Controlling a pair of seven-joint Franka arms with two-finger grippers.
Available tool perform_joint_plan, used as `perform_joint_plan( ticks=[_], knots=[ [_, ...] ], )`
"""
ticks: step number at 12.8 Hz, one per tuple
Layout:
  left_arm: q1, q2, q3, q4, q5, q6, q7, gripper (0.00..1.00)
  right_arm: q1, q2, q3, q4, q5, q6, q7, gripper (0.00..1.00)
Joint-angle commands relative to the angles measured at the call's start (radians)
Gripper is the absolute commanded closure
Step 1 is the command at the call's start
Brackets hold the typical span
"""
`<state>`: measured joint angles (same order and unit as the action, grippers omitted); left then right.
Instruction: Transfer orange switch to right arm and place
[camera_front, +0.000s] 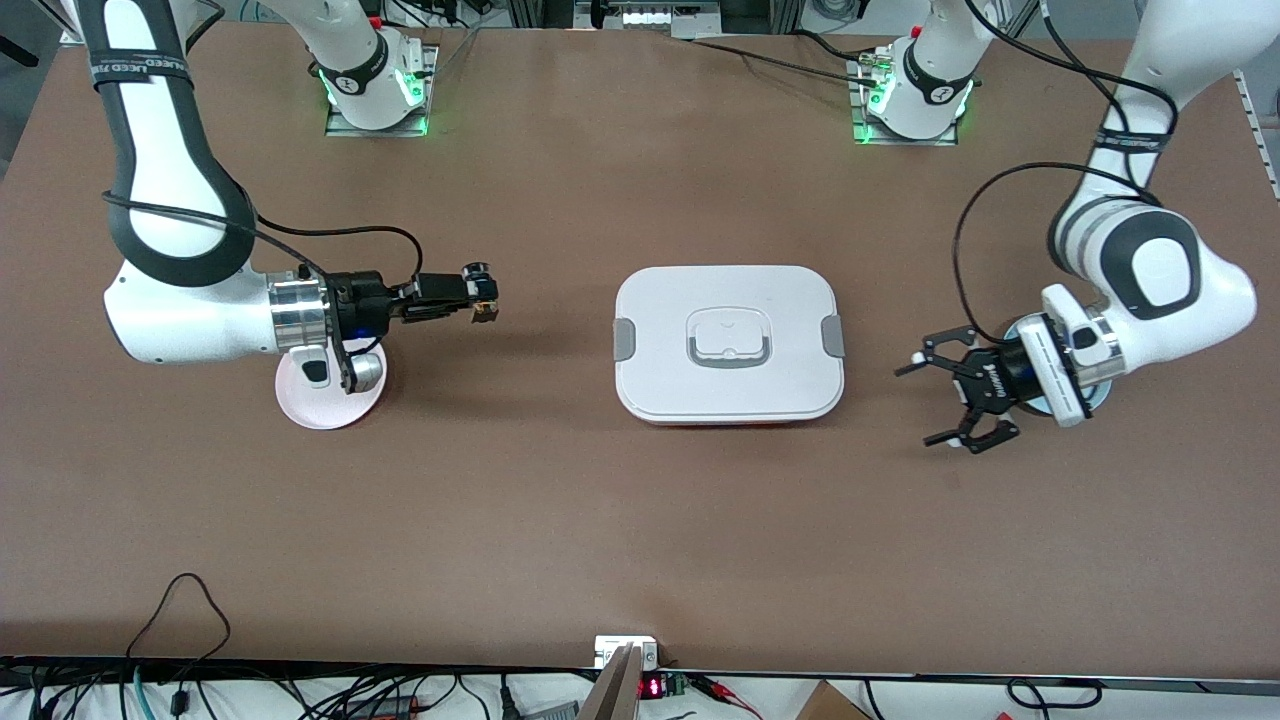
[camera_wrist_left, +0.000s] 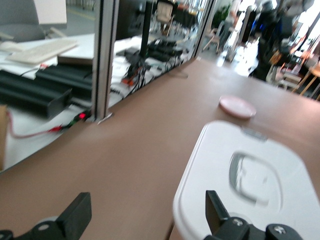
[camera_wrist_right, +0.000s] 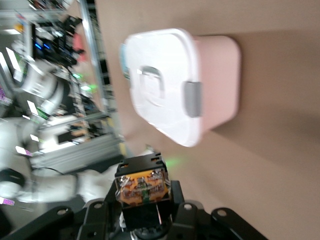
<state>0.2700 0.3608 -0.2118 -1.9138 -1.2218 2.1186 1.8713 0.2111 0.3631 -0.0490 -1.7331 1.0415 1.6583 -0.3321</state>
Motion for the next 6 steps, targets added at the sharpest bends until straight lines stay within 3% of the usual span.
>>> perform_joint_plan(
  ticks=[1,6],
  knots=[
    [0.038,-0.031,0.049,0.027,0.230,-0.009,-0.007,0.00,-0.031,-0.024,0.009,-0.016,-0.175,-0.011,-0.103,0.87],
    [0.051,-0.043,0.126,0.152,0.667,-0.021,-0.470,0.00,-0.070,-0.023,0.009,-0.016,-0.597,0.003,-0.365,0.88]
  ],
)
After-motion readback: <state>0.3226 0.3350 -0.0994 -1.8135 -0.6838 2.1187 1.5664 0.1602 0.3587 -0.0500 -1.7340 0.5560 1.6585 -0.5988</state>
